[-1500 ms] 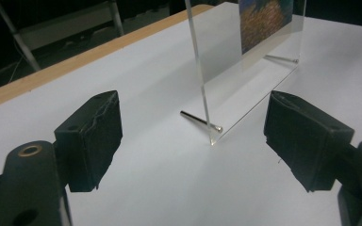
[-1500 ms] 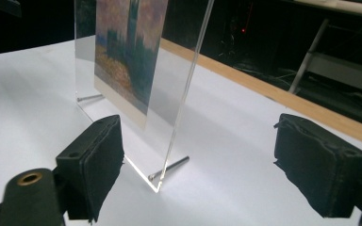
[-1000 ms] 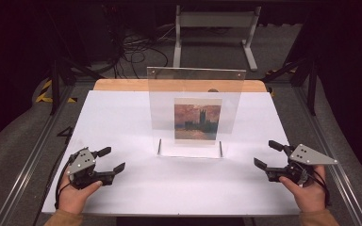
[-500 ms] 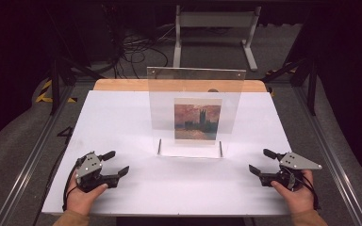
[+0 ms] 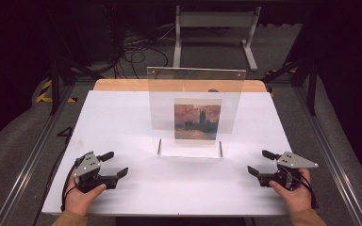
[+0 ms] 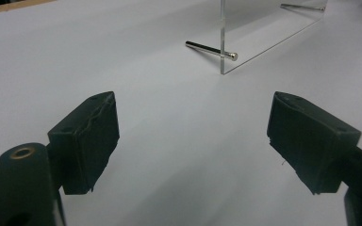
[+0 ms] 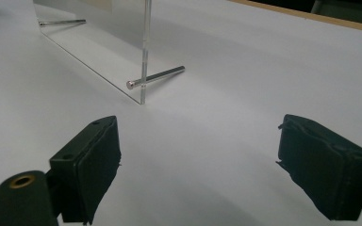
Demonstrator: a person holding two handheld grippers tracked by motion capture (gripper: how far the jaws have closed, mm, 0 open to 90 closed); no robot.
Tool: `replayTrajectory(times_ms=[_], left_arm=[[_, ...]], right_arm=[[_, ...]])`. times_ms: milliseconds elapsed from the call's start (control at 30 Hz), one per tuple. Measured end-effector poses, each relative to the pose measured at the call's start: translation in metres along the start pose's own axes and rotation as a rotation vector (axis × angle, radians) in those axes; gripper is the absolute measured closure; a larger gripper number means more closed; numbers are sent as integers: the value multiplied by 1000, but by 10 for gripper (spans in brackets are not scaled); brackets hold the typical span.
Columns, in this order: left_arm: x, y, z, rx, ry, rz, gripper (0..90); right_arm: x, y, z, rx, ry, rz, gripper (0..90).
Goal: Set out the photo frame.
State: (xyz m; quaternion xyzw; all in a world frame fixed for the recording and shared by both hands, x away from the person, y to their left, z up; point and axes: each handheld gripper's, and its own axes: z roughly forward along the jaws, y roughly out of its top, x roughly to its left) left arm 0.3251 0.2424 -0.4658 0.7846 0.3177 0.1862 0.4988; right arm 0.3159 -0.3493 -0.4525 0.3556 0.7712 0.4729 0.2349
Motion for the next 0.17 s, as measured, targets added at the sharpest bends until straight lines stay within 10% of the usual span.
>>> replayTrajectory(times_ms=[167], left_arm=[[-1,1,-1,11,4,3,178]], right_arm=[[0,0,0,-2,-3,4,136]])
